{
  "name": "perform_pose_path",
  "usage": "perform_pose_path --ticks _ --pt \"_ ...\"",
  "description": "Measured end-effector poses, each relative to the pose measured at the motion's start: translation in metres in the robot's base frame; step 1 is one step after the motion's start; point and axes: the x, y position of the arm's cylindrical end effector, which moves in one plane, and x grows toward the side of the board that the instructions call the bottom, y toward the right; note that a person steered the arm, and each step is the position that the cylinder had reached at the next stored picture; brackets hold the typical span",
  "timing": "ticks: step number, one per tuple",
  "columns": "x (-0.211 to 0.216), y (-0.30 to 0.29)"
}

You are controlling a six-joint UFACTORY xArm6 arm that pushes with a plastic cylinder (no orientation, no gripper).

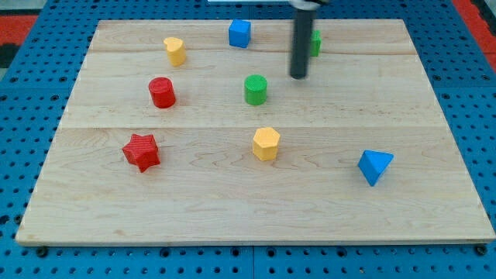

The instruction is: Place the green circle to the top of the red star

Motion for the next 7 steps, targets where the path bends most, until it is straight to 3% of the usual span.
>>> perform_pose_path --ticks 1,2,3,5,7 --pt "0.015 -0.064" --pt "0.003 -0.175" --pt "0.011 -0.136" --pt "0.001 -0.182" --pt "0.057 -0.204"
